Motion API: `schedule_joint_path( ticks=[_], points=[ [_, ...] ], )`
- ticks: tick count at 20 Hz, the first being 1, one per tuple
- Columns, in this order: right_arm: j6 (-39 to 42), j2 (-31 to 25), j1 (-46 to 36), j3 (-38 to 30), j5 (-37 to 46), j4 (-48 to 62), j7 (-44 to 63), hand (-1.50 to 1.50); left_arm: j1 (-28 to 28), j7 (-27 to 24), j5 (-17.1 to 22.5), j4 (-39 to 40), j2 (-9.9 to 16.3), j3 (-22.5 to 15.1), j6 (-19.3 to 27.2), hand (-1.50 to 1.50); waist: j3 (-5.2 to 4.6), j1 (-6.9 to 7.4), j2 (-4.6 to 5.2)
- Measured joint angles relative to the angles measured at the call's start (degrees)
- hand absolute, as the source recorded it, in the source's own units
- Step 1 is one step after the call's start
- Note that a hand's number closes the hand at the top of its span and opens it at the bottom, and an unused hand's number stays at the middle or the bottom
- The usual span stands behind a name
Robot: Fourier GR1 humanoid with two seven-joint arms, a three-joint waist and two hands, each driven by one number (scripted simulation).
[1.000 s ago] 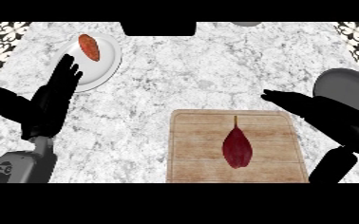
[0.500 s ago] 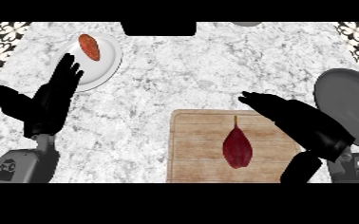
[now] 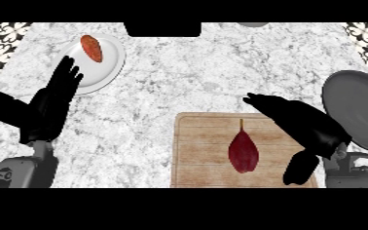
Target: Pick the pear from the cutting board and place it in the pan
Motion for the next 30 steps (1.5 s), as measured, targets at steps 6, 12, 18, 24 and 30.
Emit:
schedule_joint_path(
  ticks=[6, 12, 18, 24, 30],
  points=[
    [-2.0, 3.4, -1.3, 1.6, 5.6, 7.2, -4.3, -1.50, 0.1, -1.2, -1.7, 1.1, -2.1, 0.0, -0.5, 0.00, 0.00, 0.14, 0.04],
    [-3.3, 5.6, -1.0, 2.0, 10.1, 11.8, -8.4, -1.50, -0.4, -0.5, -2.9, 1.0, -3.4, 0.8, -0.7, 0.00, 0.02, 0.07, 0.03],
    [-6.4, 9.1, -1.4, 1.8, 13.5, 16.6, -11.8, -1.50, -1.0, 0.9, -3.8, 0.3, -4.0, 1.5, -1.1, 0.00, 0.01, 0.08, 0.02],
    [-7.0, 12.6, -1.6, 2.0, 16.1, 20.0, -12.8, 1.50, 0.2, 0.0, -3.9, 0.2, -4.0, 3.0, -3.0, 0.00, -0.09, 0.04, -0.08],
    [-10.8, 13.9, -2.4, 3.4, 18.7, 23.7, -19.7, 1.50, 0.2, 1.7, -4.7, -1.6, -4.8, 2.9, -2.8, 0.00, -0.23, 0.01, -0.27]
  ],
)
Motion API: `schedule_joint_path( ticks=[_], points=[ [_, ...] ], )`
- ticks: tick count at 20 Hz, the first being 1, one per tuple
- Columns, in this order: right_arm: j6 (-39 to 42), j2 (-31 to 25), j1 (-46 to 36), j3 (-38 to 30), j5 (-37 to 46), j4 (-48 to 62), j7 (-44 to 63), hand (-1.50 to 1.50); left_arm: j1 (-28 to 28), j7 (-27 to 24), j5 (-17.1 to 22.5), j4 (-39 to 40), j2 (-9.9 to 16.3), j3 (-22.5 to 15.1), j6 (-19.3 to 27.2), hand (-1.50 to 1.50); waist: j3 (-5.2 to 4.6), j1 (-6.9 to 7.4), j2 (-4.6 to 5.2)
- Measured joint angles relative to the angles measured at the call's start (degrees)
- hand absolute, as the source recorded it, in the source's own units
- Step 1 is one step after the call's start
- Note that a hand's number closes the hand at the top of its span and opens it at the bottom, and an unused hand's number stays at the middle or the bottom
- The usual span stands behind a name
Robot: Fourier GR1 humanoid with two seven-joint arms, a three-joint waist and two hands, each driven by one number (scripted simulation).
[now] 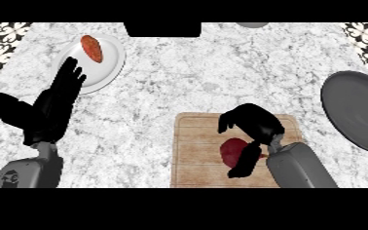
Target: Pick the pear from the cutting board and place it in the pan
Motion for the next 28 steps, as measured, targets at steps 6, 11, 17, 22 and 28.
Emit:
schedule_joint_path(
  ticks=[6, 11, 17, 22, 28],
  points=[
    [-3.6, 2.7, 0.6, 0.0, 2.4, 2.4, -2.8, 1.50, 0.3, -0.8, -0.3, 0.7, -0.3, 0.9, -1.2, 0.00, 0.08, -0.01, 0.05],
    [-5.0, 2.9, 1.3, -2.7, 2.1, 1.3, -4.5, 1.50, 0.0, -0.4, -0.4, 0.7, -0.7, 1.4, -1.4, 0.00, 0.16, -0.03, 0.13],
    [-8.4, 1.4, 5.8, -5.4, 6.6, -6.7, 4.4, 1.50, 0.4, 0.1, -1.4, -0.3, -1.2, 1.1, -0.3, 0.00, 0.19, -0.86, -0.06],
    [-11.6, -1.8, 9.6, -6.6, 14.5, -17.1, 13.9, 1.50, 0.7, 0.0, -1.3, 0.0, -0.7, 2.1, -0.3, 0.00, 0.15, -1.75, -0.27],
    [-10.4, -4.0, 9.1, -5.6, 22.5, -33.9, 22.3, 1.50, 0.1, 0.3, -1.3, 0.0, -0.9, 1.8, -0.4, 0.00, 0.15, -1.48, -0.24]
  ],
)
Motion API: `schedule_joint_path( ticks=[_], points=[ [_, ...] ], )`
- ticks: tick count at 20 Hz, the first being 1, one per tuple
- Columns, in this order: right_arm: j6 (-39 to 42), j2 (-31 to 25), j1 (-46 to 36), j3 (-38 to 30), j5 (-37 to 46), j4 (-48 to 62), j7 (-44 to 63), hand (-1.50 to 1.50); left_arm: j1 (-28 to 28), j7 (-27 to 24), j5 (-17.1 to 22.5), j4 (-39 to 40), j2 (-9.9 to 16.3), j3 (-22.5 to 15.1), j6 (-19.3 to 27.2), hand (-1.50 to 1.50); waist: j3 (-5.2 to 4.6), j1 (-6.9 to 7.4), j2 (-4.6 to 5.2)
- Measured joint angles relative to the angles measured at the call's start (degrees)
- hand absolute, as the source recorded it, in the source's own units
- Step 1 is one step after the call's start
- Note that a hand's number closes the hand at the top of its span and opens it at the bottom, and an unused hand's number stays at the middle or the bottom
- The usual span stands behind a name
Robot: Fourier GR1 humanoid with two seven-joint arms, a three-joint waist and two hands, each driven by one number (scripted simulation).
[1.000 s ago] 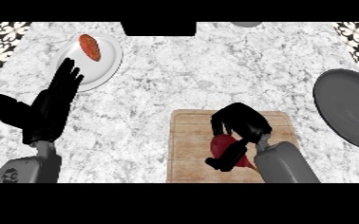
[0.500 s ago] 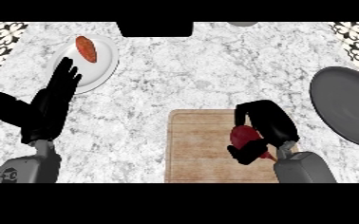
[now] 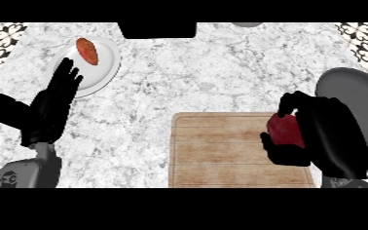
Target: Pick the pear from the cutting board and place it in the pan
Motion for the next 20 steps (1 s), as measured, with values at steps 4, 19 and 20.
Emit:
schedule_joint_path(
  ticks=[4, 19, 20],
  points=[
    [6.1, -0.1, 0.0, -0.9, 1.0, -10.7, 4.5, 1.50, 0.3, -0.1, 0.4, -0.3, 0.3, 0.3, -0.8, 0.00, 0.01, 0.59, 0.18],
    [2.5, -5.8, -5.4, -30.3, -11.8, -2.3, -4.4, 1.50, -1.0, -1.6, -0.3, 2.2, -0.7, 0.4, -1.1, 0.00, 0.11, 1.23, 0.55],
    [1.2, -6.9, -5.9, -32.3, -12.7, 0.4, -6.1, 1.50, -1.6, -0.7, -0.1, 2.0, -0.3, 0.6, -1.2, 0.00, 0.12, 1.30, 0.56]
  ],
)
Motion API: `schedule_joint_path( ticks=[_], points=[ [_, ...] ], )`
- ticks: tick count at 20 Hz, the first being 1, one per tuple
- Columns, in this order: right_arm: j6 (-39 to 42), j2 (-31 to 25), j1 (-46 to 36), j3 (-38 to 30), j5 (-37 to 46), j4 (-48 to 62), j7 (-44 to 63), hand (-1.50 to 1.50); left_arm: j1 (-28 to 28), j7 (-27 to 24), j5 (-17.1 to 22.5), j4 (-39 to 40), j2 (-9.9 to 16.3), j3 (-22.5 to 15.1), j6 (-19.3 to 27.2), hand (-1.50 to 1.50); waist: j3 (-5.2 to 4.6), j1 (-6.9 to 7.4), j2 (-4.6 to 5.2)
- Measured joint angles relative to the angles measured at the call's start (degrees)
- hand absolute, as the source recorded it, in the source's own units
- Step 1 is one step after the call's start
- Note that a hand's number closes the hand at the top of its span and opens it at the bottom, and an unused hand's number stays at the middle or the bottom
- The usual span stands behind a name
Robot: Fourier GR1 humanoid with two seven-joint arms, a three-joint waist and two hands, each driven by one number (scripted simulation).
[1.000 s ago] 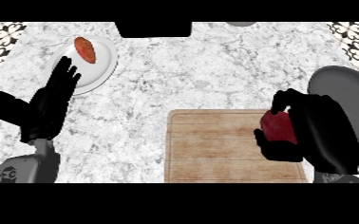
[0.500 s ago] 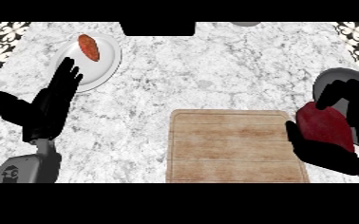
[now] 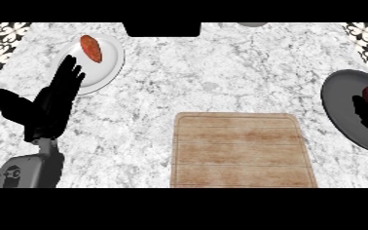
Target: Pick the pear from the cutting board and place it in the pan
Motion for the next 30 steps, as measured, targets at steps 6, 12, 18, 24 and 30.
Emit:
schedule_joint_path(
  ticks=[6, 12, 18, 24, 30],
  points=[
    [-8.4, -5.6, -1.7, -9.9, -4.9, 16.9, -11.3, 1.50, 1.1, -1.2, -0.7, 0.0, -0.9, -0.8, -0.1, 0.00, 0.03, 0.32, 0.09],
    [-17.0, -9.2, -3.6, -12.8, -7.3, 36.1, -24.8, 1.50, 0.6, -0.2, -0.5, -0.4, -0.8, -0.6, -0.1, 0.00, 0.04, 0.61, 0.18],
    [-26.1, -10.6, -8.5, -12.0, -6.7, 56.7, -35.8, 1.50, 1.1, -1.0, -1.1, -0.8, -1.6, -1.5, -0.3, 0.00, 0.06, 1.15, 0.30],
    [-30.1, -13.2, -14.0, -12.7, -5.2, 73.6, -36.4, -1.50, 0.4, 0.0, -1.0, -1.0, -1.2, -1.2, -0.6, 0.00, 0.09, 1.46, 0.47],
    [-29.3, -15.7, -17.5, -14.5, -6.5, 87.7, -38.6, -1.50, -0.3, -0.4, -0.9, -0.2, -1.1, -0.8, -0.6, 0.00, 0.12, 1.53, 0.53]
  ],
)
